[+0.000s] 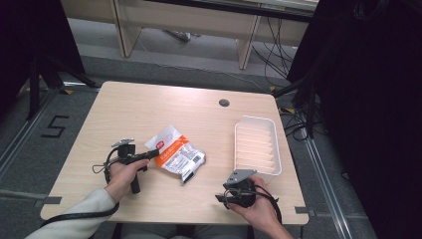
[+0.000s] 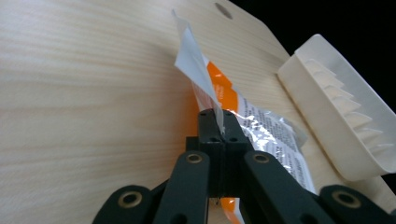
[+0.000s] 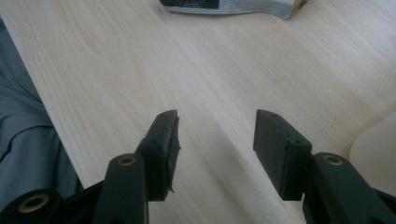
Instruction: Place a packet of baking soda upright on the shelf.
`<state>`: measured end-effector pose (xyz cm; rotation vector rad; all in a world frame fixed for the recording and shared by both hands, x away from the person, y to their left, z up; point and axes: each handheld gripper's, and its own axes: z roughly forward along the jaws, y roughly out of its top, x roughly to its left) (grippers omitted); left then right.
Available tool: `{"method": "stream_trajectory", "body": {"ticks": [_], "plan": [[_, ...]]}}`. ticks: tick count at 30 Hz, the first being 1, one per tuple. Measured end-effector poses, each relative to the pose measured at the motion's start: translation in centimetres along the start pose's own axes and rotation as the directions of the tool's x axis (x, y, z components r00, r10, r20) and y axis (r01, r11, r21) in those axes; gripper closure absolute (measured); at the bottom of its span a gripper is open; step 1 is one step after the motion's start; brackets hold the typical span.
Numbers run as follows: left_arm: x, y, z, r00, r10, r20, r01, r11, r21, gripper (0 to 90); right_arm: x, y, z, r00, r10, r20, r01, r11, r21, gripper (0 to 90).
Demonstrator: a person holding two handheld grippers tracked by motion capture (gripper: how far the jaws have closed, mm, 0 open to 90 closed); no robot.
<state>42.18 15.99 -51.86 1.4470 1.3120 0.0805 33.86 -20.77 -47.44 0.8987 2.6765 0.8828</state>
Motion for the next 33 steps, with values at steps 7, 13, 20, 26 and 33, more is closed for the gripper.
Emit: {"method": "stream_trajectory", "body": {"ticks": [7, 13, 20, 26, 33], "plan": [[-1.9, 1.0, -0.4, 0.9920, 0.109, 0.063, -0.106, 0.9932, -0.048, 89.7, -0.2, 0.0, 0.0, 0.9998, -0.018, 0.004, 0.018, 1.000, -0.008, 50.7], [-4.0, 2.0, -0.9, 0.9752, 0.166, 0.147, -0.152, 0.9832, -0.102, 89.8, -0.2, 0.1, 0.0, 0.9999, 0.002, 0.011, -0.002, 1.000, -0.022, 50.6], [-6.4, 2.4, -1.6, 0.9391, 0.248, 0.238, -0.229, 0.9679, -0.103, 89.8, -0.6, 0.4, -0.5, 0.9991, -0.012, 0.040, 0.014, 0.999, -0.041, 50.6], [-8.5, 2.5, -2.2, 0.8974, 0.332, 0.290, -0.319, 0.9432, -0.093, 89.8, -1.1, 0.9, -1.6, 0.9976, -0.007, 0.069, 0.012, 0.997, -0.078, 50.7], [-8.8, 2.5, -2.9, 0.8768, 0.367, 0.311, -0.359, 0.9295, -0.082, 89.9, -2.7, 3.0, -3.7, 0.9903, -0.072, 0.118, 0.087, 0.988, -0.125, 44.4]]}}
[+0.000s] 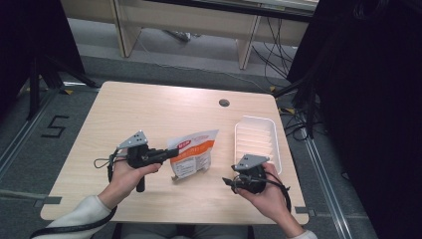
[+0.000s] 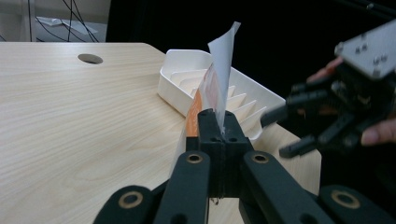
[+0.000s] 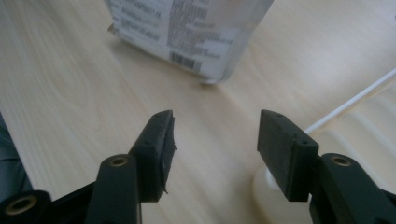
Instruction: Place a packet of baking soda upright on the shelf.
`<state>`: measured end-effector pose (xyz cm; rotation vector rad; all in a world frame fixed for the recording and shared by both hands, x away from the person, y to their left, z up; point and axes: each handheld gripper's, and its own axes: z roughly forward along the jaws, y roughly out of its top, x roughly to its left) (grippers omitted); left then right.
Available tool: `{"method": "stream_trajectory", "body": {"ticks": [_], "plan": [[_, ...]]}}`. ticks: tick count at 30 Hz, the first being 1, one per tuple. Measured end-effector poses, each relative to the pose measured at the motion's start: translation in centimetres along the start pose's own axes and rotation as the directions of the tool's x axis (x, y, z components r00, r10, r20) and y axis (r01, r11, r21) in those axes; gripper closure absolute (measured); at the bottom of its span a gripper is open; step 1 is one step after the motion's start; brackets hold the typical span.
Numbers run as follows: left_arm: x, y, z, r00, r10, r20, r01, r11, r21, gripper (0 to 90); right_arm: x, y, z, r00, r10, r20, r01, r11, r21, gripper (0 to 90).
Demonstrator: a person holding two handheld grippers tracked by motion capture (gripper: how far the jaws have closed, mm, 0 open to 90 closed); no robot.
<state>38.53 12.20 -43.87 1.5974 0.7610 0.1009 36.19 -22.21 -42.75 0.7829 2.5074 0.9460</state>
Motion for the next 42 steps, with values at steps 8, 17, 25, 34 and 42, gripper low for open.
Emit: {"method": "stream_trajectory", "body": {"ticks": [8, 17, 25, 34, 42], "plan": [[-0.2, 0.2, -0.3, 0.9999, 0.012, 0.000, -0.012, 0.9997, 0.020, 89.8, -2.4, 6.7, -0.9, 0.9897, -0.143, 0.002, 0.143, 0.990, 0.021, 36.7], [-0.3, 0.3, -0.4, 0.9986, 0.052, 0.006, -0.052, 0.9979, 0.038, 89.8, -3.5, 13.0, 1.3, 0.9494, -0.294, -0.111, 0.300, 0.953, 0.049, 44.0], [-0.7, 0.4, -0.3, 0.9956, 0.092, 0.019, -0.093, 0.9943, 0.051, 89.7, -2.9, 15.3, 4.1, 0.8694, -0.384, -0.311, 0.448, 0.878, 0.170, 59.8], [-0.3, 0.2, -0.5, 0.9936, 0.113, -0.001, -0.112, 0.9925, 0.049, 89.3, -2.1, 16.4, 5.4, 0.7989, -0.460, -0.387, 0.571, 0.783, 0.248, 90.0], [0.2, -1.2, -1.9, 0.9749, 0.204, -0.090, -0.201, 0.9790, 0.034, 53.7, -1.8, 16.7, 5.2, 0.7925, -0.453, -0.408, 0.580, 0.767, 0.275, 90.0]]}}
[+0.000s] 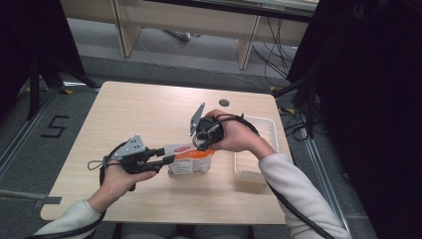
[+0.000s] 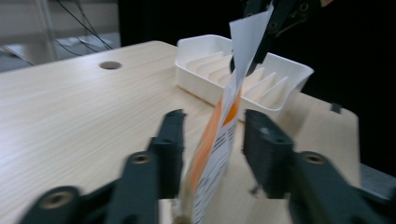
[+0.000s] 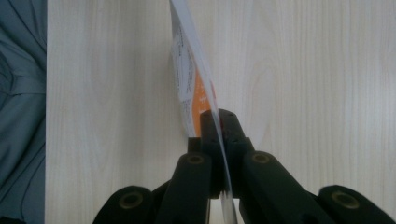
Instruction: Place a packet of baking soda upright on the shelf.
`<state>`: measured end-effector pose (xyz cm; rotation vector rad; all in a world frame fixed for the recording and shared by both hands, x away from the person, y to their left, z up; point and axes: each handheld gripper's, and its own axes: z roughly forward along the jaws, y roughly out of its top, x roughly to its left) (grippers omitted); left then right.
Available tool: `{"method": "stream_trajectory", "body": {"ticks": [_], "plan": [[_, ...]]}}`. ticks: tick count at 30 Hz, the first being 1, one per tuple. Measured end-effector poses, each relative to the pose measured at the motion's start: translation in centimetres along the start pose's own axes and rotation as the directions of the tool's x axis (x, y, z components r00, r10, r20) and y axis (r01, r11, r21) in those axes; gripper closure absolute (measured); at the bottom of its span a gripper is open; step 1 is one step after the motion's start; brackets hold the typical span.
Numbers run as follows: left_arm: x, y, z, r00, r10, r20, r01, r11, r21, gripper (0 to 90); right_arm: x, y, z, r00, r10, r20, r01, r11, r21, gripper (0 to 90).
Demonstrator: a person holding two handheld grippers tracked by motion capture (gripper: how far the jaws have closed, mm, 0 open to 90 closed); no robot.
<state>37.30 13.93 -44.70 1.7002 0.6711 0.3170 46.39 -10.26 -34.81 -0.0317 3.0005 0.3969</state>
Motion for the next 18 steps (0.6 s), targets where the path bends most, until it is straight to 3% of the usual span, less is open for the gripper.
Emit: {"method": "stream_trajectory", "body": {"ticks": [3, 6, 8, 10, 11, 12, 15, 18], "plan": [[0.3, -0.8, -1.6, 0.9976, 0.025, -0.064, -0.024, 0.9997, 0.005, 40.7, -0.2, 0.2, -0.1, 0.9999, -0.012, 0.002, 0.012, 1.000, -0.008, 90.0], [0.5, -1.9, -3.2, 0.9936, 0.013, -0.112, -0.013, 0.9999, -0.001, 32.5, -0.4, 0.4, -0.4, 0.9999, 0.010, -0.010, -0.010, 1.000, -0.002, 90.0], [0.6, -3.0, -3.9, 0.9897, 0.003, -0.143, 0.000, 0.9997, 0.024, 30.6, -0.3, 0.6, -0.6, 0.9988, 0.044, -0.020, -0.044, 0.999, 0.022, 90.0], [0.6, -3.8, -4.3, 0.9895, 0.019, -0.143, -0.011, 0.9983, 0.057, 30.0, -0.4, 0.8, -0.8, 0.9990, 0.041, -0.016, -0.040, 0.999, 0.026, 90.0], [0.6, -4.0, -4.4, 0.9903, 0.017, -0.138, -0.009, 0.9984, 0.056, 30.2, -0.6, 0.9, -0.8, 0.9997, 0.018, -0.017, -0.018, 1.000, 0.016, 90.0], [0.4, -4.1, -4.5, 0.9894, -0.008, -0.145, 0.016, 0.9984, 0.054, 30.5, -0.5, 0.9, -1.1, 0.9990, 0.044, -0.013, -0.043, 0.999, 0.023, 90.0], [0.1, -4.0, -4.6, 0.9877, 0.025, -0.154, -0.017, 0.9986, 0.051, 30.6, -0.4, 1.1, -1.7, 0.9994, 0.032, 0.012, -0.032, 0.999, 0.029, 90.0], [0.0, -4.2, -4.3, 0.9886, 0.018, -0.149, -0.009, 0.9981, 0.060, 30.5, -0.2, 1.1, -2.7, 0.9991, 0.024, 0.036, -0.025, 0.999, 0.033, 90.0]]}}
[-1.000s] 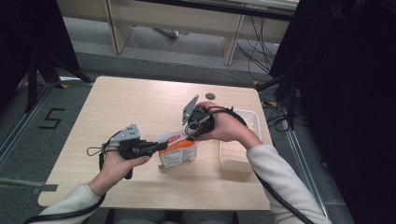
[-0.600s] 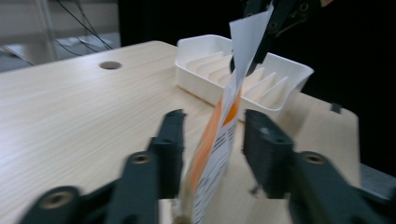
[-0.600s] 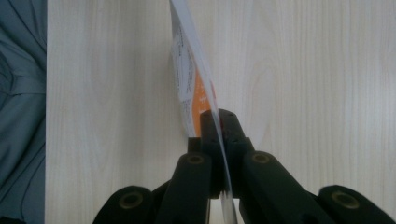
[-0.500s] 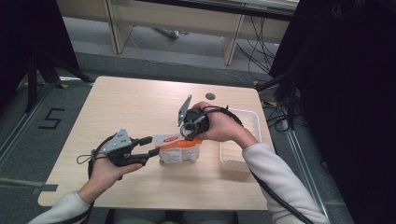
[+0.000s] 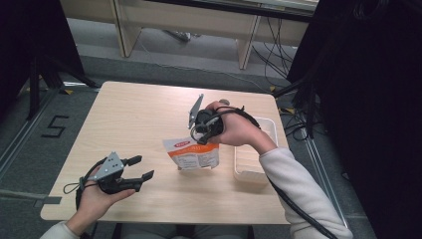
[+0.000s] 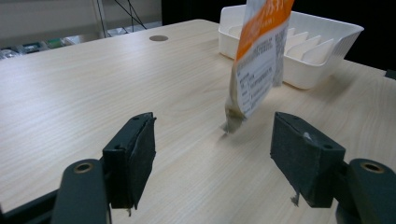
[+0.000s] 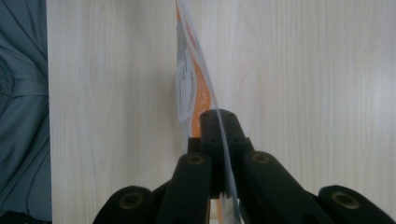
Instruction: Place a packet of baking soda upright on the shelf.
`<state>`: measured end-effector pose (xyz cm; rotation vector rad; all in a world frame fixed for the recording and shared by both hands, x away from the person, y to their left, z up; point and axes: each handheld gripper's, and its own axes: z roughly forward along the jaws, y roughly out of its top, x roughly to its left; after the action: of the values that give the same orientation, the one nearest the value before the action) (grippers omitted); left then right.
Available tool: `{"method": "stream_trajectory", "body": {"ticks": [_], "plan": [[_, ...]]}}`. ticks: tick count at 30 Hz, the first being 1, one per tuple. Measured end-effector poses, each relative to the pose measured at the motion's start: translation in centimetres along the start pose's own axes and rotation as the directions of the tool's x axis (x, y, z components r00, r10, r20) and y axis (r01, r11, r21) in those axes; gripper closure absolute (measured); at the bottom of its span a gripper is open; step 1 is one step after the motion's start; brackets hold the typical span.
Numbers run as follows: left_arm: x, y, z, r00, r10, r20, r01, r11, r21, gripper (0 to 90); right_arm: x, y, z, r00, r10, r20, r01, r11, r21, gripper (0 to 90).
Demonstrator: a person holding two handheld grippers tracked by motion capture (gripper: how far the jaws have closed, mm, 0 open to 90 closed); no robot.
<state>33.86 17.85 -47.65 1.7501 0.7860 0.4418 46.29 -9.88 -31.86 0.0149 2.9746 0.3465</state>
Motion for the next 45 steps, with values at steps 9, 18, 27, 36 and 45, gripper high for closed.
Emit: {"method": "stream_trajectory", "body": {"ticks": [9, 18, 27, 36, 45], "plan": [[0.3, -0.3, 0.1, 1.0000, -0.006, 0.004, 0.006, 0.9998, 0.017, 30.7, -0.5, -0.8, -2.2, 0.9991, 0.019, 0.038, -0.018, 1.000, -0.015, 90.0], [0.2, -0.4, -0.1, 0.9997, -0.023, -0.004, 0.023, 0.9996, 0.015, 31.0, -0.9, -1.5, -3.7, 0.9980, 0.030, 0.056, -0.028, 0.999, -0.023, 90.0], [0.1, -0.6, -0.2, 0.9991, -0.039, -0.015, 0.039, 0.9992, 0.007, 30.9, -1.2, -2.4, -4.8, 0.9962, 0.056, 0.068, -0.055, 0.998, -0.018, 90.0], [0.1, -0.7, -0.3, 0.9988, -0.047, -0.013, 0.048, 0.9988, 0.014, 31.0, -1.8, -3.1, -6.0, 0.9943, 0.069, 0.082, -0.068, 0.998, -0.014, 90.0], [0.2, -0.7, -0.3, 0.9994, -0.031, -0.016, 0.031, 0.9995, 0.011, 30.9, -2.1, -3.8, -7.2, 0.9917, 0.087, 0.095, -0.085, 0.996, -0.022, 90.0]]}}
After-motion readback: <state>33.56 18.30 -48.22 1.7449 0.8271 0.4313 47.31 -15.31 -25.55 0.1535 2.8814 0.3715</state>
